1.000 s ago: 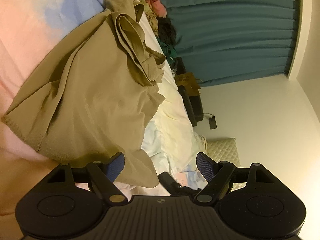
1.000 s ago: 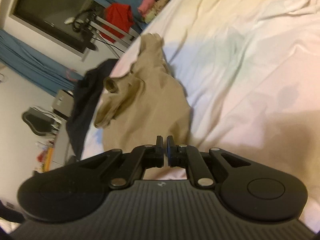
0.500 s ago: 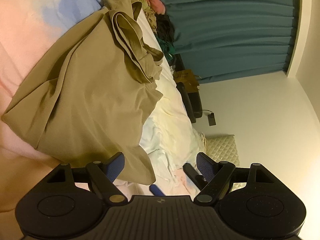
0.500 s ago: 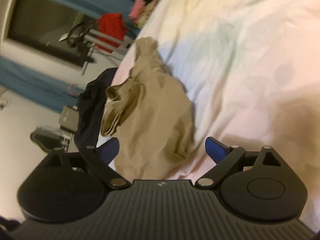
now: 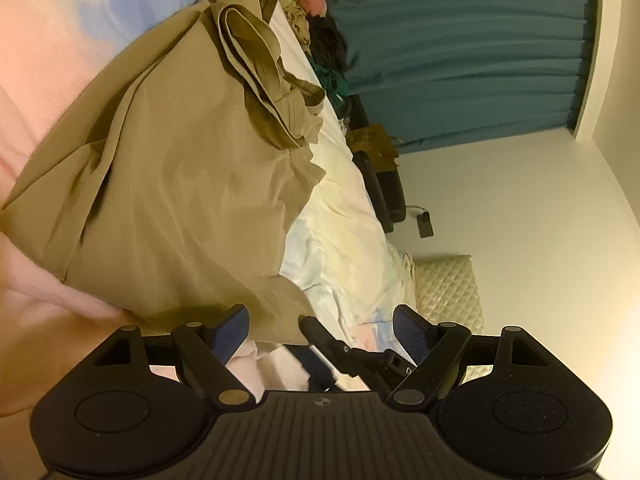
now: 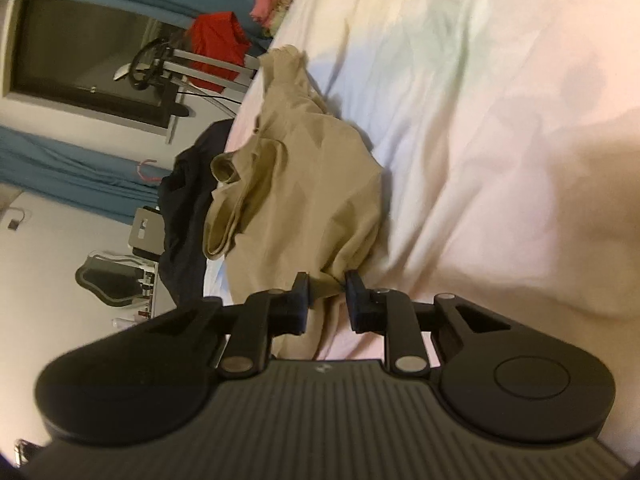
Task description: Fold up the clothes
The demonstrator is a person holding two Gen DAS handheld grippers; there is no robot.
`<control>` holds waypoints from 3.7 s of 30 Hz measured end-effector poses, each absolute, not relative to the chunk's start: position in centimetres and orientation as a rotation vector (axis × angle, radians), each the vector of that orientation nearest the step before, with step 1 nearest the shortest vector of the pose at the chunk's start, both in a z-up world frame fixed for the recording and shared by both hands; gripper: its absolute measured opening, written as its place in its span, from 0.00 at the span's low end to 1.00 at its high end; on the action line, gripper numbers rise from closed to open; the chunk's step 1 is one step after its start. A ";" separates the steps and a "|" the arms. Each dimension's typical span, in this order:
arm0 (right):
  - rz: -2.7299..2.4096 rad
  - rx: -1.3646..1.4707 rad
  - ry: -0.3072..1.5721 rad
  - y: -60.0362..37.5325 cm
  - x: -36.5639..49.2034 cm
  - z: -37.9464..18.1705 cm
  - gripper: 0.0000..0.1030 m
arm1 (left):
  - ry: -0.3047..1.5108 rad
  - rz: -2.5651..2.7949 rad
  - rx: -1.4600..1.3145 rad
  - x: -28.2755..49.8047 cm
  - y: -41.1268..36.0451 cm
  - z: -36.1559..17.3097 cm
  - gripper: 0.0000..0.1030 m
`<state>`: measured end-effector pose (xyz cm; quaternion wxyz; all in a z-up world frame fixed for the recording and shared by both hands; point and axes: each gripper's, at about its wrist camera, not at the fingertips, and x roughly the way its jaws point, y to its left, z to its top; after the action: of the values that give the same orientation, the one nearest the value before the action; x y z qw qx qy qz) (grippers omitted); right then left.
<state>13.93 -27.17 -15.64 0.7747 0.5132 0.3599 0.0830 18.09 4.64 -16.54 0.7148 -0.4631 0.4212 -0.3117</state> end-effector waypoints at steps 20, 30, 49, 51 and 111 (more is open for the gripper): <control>0.310 1.135 0.568 -28.2 15.0 -12.3 0.14 | 0.879 -0.580 -1.108 20.0 4.2 -18.7 0.78; 0.260 1.225 0.633 -28.5 14.6 -14.6 0.14 | 0.849 -0.402 -1.138 18.6 7.2 -19.4 0.40; 0.544 1.405 0.878 -22.7 16.1 -17.0 0.98 | 0.791 -0.433 -1.234 18.9 8.3 -17.6 0.18; 0.537 1.448 0.861 -21.8 16.6 -17.7 0.98 | 0.784 -0.443 -1.235 19.0 8.3 -17.4 0.18; 0.113 1.133 0.721 -26.3 19.9 -14.8 0.14 | 0.902 -0.123 -0.909 22.0 8.2 -13.0 0.13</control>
<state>19.94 -26.33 -14.85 0.7813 0.5247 0.3339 0.0525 21.96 8.23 -12.97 0.8001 -0.4240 0.4204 -0.0573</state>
